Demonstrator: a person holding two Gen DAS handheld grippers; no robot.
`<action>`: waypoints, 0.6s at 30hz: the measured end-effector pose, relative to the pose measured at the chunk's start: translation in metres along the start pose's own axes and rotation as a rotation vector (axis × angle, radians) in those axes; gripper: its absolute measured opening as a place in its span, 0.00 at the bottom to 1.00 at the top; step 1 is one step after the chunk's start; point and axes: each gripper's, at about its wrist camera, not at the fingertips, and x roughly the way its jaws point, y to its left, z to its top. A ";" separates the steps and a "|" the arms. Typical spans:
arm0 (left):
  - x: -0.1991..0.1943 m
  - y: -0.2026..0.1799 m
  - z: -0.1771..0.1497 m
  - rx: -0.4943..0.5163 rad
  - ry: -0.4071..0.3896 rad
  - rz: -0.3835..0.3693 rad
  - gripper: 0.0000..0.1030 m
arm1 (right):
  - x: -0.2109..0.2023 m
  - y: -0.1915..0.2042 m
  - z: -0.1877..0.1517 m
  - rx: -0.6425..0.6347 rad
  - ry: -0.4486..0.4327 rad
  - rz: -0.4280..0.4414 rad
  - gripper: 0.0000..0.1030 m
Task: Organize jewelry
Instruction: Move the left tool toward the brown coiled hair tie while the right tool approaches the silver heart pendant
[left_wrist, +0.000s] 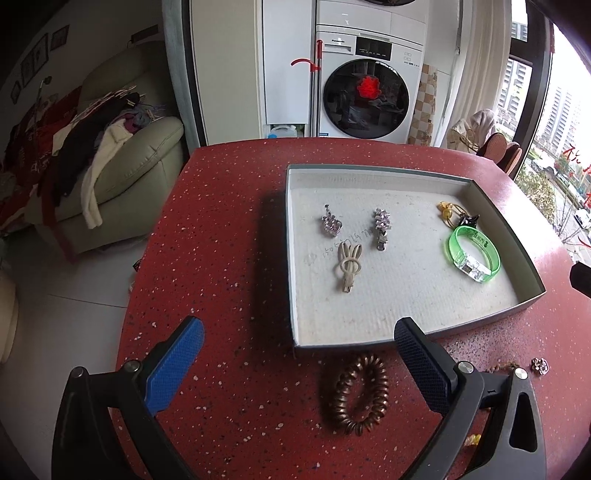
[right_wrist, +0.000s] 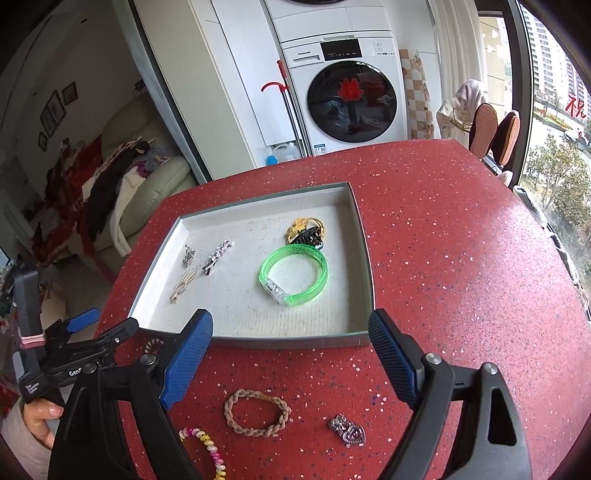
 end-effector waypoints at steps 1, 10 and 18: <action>0.000 0.002 -0.004 -0.001 0.011 -0.004 1.00 | 0.000 -0.002 -0.004 0.003 0.009 -0.004 0.86; 0.008 0.008 -0.038 -0.027 0.094 -0.037 1.00 | 0.002 -0.028 -0.046 0.022 0.099 -0.052 0.86; 0.006 0.004 -0.044 -0.033 0.097 -0.041 1.00 | 0.004 -0.035 -0.072 0.003 0.142 -0.080 0.86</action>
